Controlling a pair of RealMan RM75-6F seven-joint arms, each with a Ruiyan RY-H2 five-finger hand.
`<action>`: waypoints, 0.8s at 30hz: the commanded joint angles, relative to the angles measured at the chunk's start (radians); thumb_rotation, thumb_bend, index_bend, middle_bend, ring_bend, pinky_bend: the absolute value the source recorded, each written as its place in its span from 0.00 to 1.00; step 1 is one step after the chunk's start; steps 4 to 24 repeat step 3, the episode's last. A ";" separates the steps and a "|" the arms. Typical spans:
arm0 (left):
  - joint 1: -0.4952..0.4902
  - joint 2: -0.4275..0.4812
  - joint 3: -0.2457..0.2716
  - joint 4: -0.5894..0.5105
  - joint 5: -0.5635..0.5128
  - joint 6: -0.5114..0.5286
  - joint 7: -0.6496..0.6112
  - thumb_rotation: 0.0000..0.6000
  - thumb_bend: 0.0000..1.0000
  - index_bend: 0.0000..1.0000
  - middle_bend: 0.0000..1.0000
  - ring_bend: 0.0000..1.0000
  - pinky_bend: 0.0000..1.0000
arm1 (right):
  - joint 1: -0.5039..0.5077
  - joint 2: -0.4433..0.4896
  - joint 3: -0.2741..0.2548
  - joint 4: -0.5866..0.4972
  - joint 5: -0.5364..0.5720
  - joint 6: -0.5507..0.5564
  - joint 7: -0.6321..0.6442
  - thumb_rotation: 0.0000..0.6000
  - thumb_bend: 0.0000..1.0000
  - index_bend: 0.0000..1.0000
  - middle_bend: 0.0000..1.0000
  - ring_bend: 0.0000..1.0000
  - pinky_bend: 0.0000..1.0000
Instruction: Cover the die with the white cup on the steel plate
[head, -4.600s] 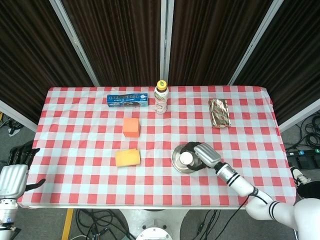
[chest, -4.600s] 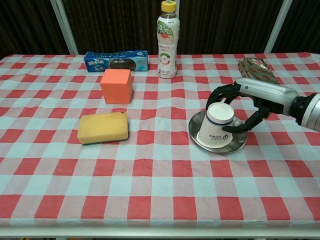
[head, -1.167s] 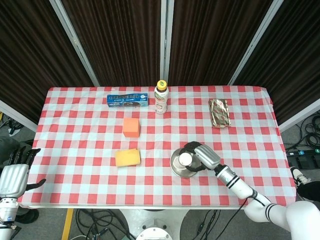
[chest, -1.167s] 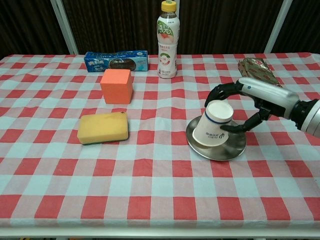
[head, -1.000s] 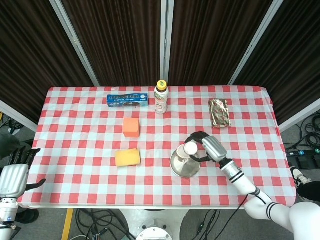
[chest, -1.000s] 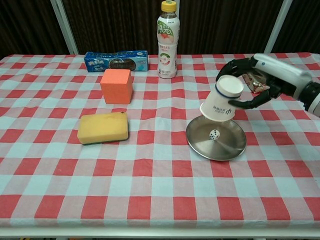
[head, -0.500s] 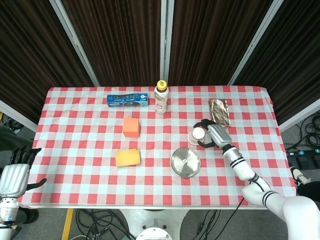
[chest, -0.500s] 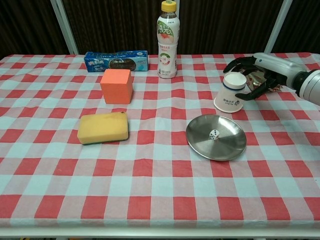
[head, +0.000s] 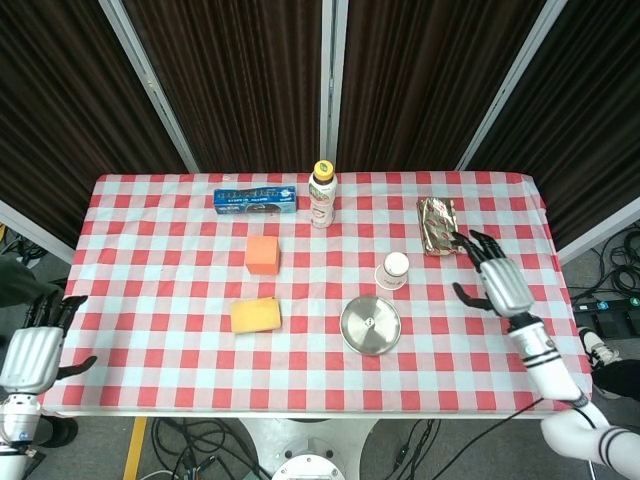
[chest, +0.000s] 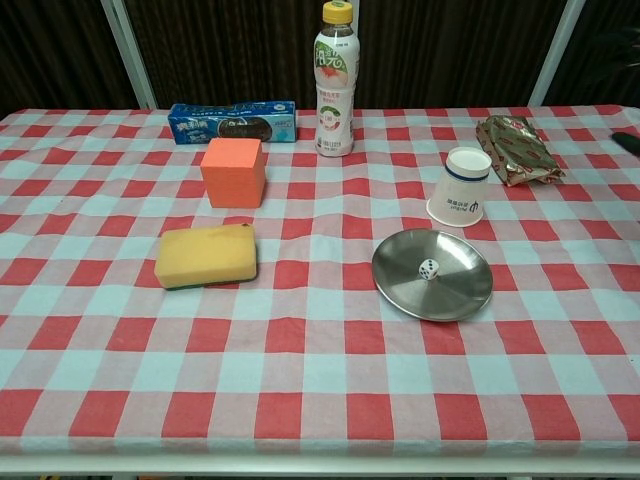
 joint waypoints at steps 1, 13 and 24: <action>-0.002 -0.013 -0.001 0.009 0.003 0.003 0.010 1.00 0.00 0.13 0.15 0.01 0.04 | -0.209 0.187 -0.066 -0.254 0.011 0.215 -0.201 1.00 0.18 0.01 0.19 0.00 0.07; -0.004 -0.021 -0.005 0.011 0.002 0.007 0.022 1.00 0.00 0.13 0.15 0.01 0.04 | -0.248 0.209 -0.079 -0.293 -0.001 0.258 -0.213 1.00 0.17 0.01 0.19 0.00 0.07; -0.004 -0.021 -0.005 0.011 0.002 0.007 0.022 1.00 0.00 0.13 0.15 0.01 0.04 | -0.248 0.209 -0.079 -0.293 -0.001 0.258 -0.213 1.00 0.17 0.01 0.19 0.00 0.07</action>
